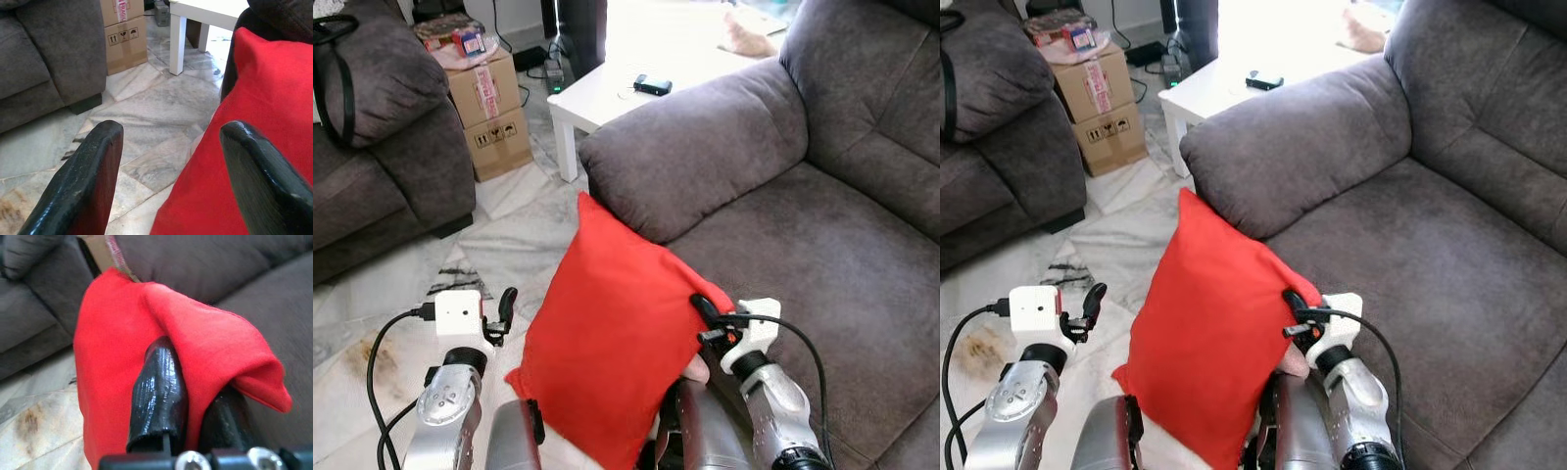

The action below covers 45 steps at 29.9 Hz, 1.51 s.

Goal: Move the pillow to the sofa from floor

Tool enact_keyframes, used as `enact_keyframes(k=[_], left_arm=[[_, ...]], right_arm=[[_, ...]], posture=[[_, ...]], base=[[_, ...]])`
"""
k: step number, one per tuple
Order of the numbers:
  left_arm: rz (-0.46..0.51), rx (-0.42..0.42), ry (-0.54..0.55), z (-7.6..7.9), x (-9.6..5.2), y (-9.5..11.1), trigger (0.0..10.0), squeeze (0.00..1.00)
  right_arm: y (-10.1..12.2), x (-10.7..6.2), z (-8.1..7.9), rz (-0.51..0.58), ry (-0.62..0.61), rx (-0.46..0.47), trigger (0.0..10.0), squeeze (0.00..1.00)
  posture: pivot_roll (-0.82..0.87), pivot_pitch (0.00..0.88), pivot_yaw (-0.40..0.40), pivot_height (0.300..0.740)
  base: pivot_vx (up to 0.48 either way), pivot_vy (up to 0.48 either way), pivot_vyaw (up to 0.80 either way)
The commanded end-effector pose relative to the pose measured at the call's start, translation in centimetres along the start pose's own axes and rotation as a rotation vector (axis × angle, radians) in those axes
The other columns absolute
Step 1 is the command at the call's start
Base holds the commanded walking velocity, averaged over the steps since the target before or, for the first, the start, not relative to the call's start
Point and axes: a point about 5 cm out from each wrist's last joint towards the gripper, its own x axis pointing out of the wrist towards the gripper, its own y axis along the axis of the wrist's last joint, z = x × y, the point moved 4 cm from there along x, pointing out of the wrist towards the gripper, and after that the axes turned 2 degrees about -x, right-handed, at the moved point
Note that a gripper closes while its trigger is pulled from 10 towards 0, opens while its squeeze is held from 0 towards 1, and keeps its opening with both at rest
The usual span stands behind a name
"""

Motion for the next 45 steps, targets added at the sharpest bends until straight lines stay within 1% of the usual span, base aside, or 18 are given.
enact_keyframes(k=[1,5,7,11,13,17,21,24,36,45], left_arm=[[0.017,0.025,-0.002,0.2,-0.1,0.1,10.0,0.00],[0.038,0.054,-0.015,0.5,-0.1,0.5,10.0,0.00],[0.066,0.081,-0.036,0.8,-0.2,1.1,10.0,0.00],[0.092,0.078,-0.050,1.1,-0.2,1.6,10.0,0.00],[0.100,0.077,-0.056,1.1,0.0,1.9,10.0,0.00],[0.101,0.077,-0.071,1.4,0.2,1.8,10.0,0.00],[0.102,0.098,-0.110,2.4,0.1,1.6,10.0,0.00],[0.105,0.099,-0.126,3.0,0.0,1.4,10.0,0.00],[0.122,0.086,-0.147,4.0,0.8,1.9,10.0,0.00],[0.126,0.085,-0.133,3.8,0.6,1.8,10.0,0.00]], right_arm=[[2.4,0.2,-0.1,0.103,0.001,-0.071,10.0,0.00],[2.7,0.1,-0.2,0.119,-0.013,-0.081,10.0,0.00],[3.0,-0.2,-0.4,0.134,-0.022,-0.097,10.0,0.00],[3.4,-0.8,-0.9,0.149,-0.027,-0.110,10.0,0.00],[3.8,-1.0,-1.1,0.160,-0.035,-0.135,10.0,0.00],[4.0,-1.5,-1.1,0.171,-0.059,-0.134,10.0,0.00],[3.7,-1.9,-0.9,0.156,-0.081,-0.146,10.0,0.00],[4.1,-1.6,-1.0,0.167,-0.081,-0.152,10.0,0.00],[4.5,-1.2,-1.4,0.167,-0.075,-0.140,10.0,0.00],[4.5,-1.2,-1.7,0.153,-0.075,-0.136,10.0,0.00]], posture=[[0.03,0.068,-0.064,0.585],[0.03,0.048,-0.063,0.585],[0.04,0.016,-0.056,0.585],[0.03,0.000,-0.051,0.585],[0.02,0.000,-0.039,0.585],[0.01,0.000,-0.031,0.585],[0.01,0.000,-0.028,0.585],[0.00,0.000,-0.032,0.585],[0.00,0.000,-0.038,0.585],[0.01,0.000,-0.045,0.585]], base=[[0.000,0.000,0.00],[0.000,0.000,0.00],[0.000,0.000,0.00],[0.000,0.000,0.00],[0.000,0.000,0.00],[0.000,0.000,0.00],[0.000,0.000,0.00],[0.000,0.000,0.00],[0.000,0.000,0.00],[0.000,0.000,0.00]])
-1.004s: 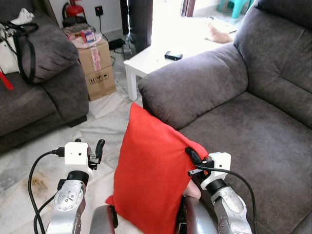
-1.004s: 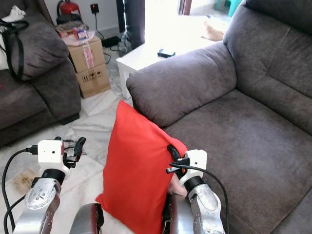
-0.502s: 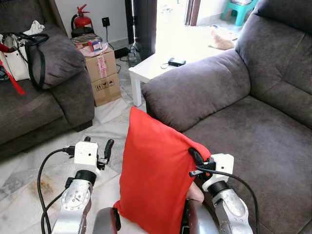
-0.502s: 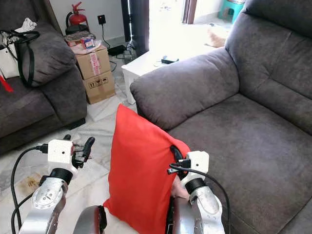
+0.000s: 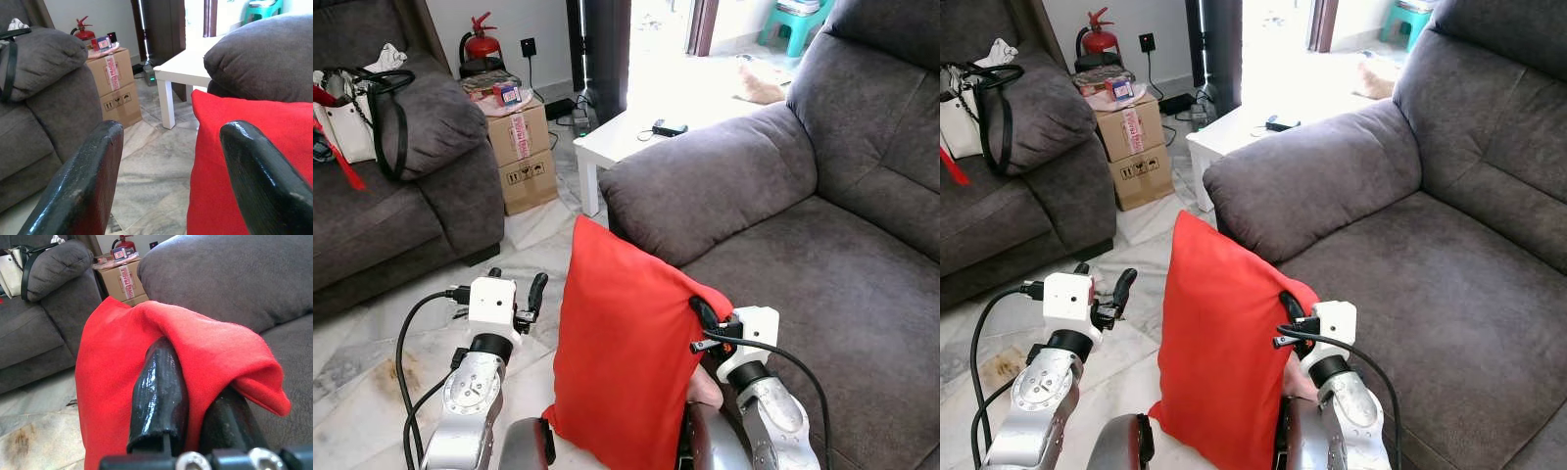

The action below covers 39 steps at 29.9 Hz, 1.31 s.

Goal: Move the pillow to the sofa from floor

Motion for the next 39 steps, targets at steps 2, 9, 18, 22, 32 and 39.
enact_keyframes(k=[2,9,18,22,32,39], left_arm=[[-0.007,0.006,-0.001,0.13,-0.10,-0.26,10.0,0.00],[-0.001,0.003,-0.001,0.23,0.17,-0.15,10.0,0.00],[-0.003,0.002,-0.001,0.27,0.25,-0.21,10.0,0.00],[-0.003,0.003,0.000,0.21,0.22,-0.20,10.0,0.00],[-0.003,0.002,-0.004,0.26,0.18,-0.22,10.0,0.00],[-0.005,0.000,-0.005,0.28,0.18,-0.29,10.0,0.00]], right_arm=[[3.68,0.60,0.23,0.141,-0.007,-0.038,10.0,0.00],[3.91,0.82,0.21,0.144,-0.012,-0.036,10.0,0.00],[3.92,0.95,0.14,0.141,-0.014,-0.038,10.0,0.00],[3.90,0.98,0.01,0.139,-0.011,-0.039,10.0,0.00],[3.97,0.96,-0.11,0.143,-0.010,-0.039,10.0,0.00],[4.02,0.95,-0.05,0.144,-0.012,-0.040,10.0,0.00]], posture=[[0.01,0.000,-0.044,0.585],[0.00,0.000,-0.042,0.585],[0.01,0.000,-0.040,0.585],[0.01,0.000,-0.041,0.585],[0.00,0.000,-0.037,0.585],[0.00,0.000,-0.037,0.619]], base=[[0.000,0.000,0.00],[0.000,0.000,0.00],[0.000,0.000,0.00],[0.000,0.000,0.00],[0.000,0.000,0.00],[0.000,0.000,0.00]])
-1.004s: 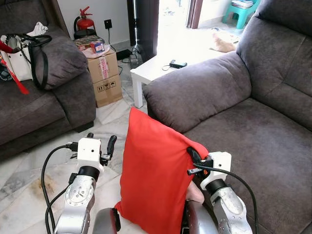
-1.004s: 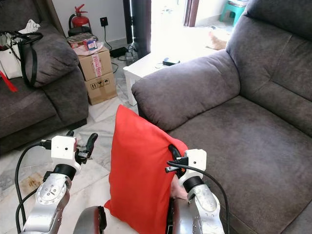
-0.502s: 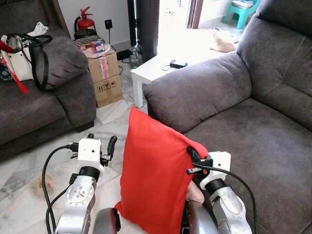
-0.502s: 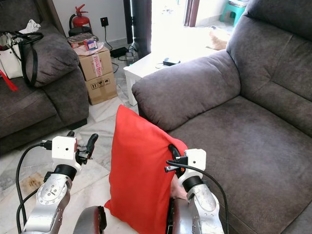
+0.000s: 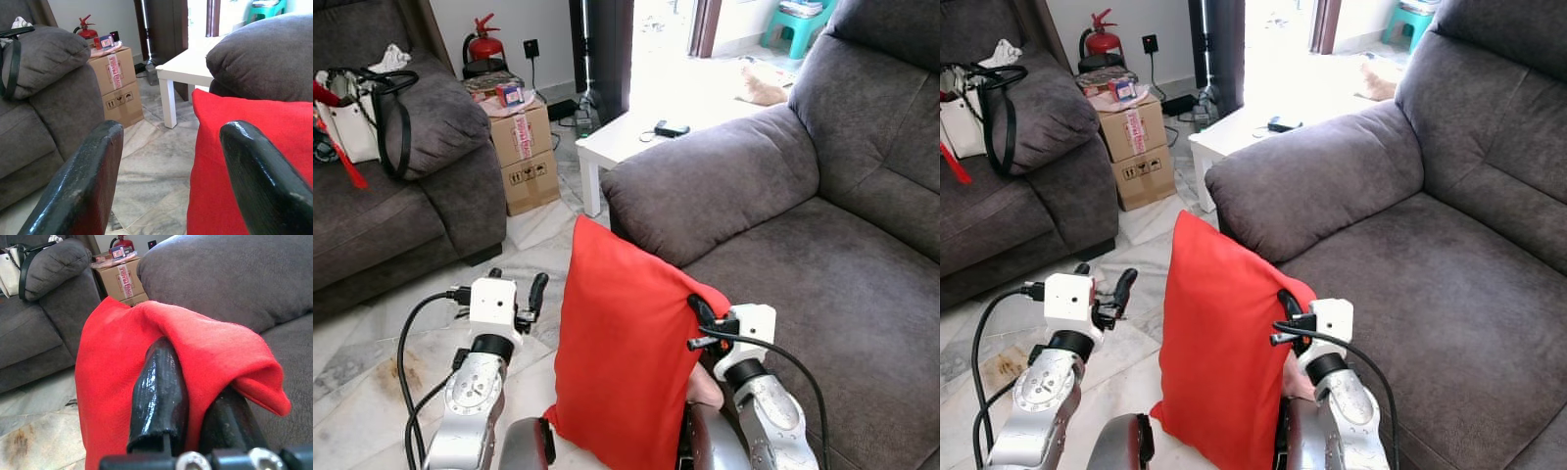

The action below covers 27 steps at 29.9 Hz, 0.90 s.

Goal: Move the pillow to the sofa from floor

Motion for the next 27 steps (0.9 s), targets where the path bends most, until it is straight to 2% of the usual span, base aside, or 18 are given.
enact_keyframes(k=[1,20,27], left_arm=[[0.002,0.006,-0.011,0.21,0.19,-0.07,10.0,0.00],[0.004,0.002,-0.012,0.32,0.41,-0.08,10.0,0.00],[0.006,0.003,-0.013,0.27,0.50,-0.04,10.0,0.00]], right_arm=[[4.01,0.73,0.28,0.157,-0.002,-0.036,10.0,0.00],[4.24,1.02,0.36,0.158,0.004,-0.040,10.0,0.00],[4.29,1.11,0.29,0.159,0.005,-0.038,10.0,0.00]], posture=[[0.00,0.000,-0.038,0.627],[0.01,0.000,-0.040,0.739],[0.01,0.000,-0.037,0.740]], base=[[0.000,0.000,0.00],[0.000,0.000,0.00],[0.000,0.000,0.00]])
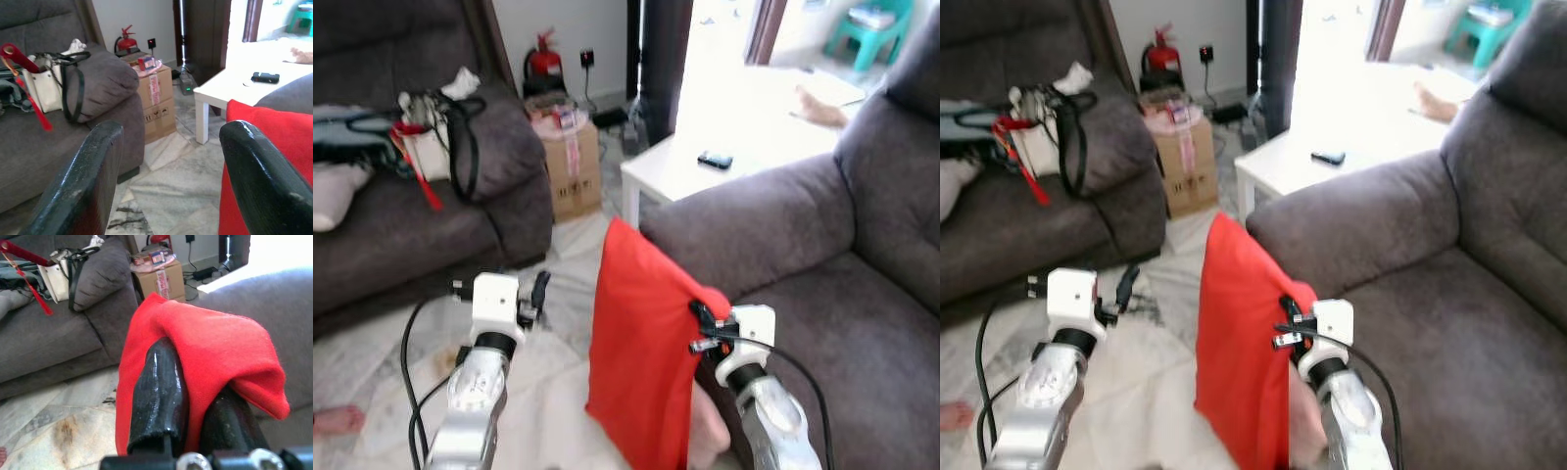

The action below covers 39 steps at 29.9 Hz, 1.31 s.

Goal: Move the pillow to the sofa from floor

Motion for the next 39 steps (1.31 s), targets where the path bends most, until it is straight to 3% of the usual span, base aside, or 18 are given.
enact_keyframes(k=[1,39], left_arm=[[-0.014,0.006,-0.009,0.1,-0.1,-0.4,10.0,0.00],[-0.022,0.011,-0.020,0.8,-0.1,-0.8,10.0,0.00]], right_arm=[[4.9,1.1,0.0,0.197,0.009,-0.039,10.0,0.00],[4.8,1.4,1.1,0.171,-0.024,-0.060,10.0,0.00]], posture=[[0.01,0.000,-0.036,0.740],[0.00,0.000,-0.049,0.740]], base=[[0.000,0.000,0.00],[0.000,0.000,0.00]])
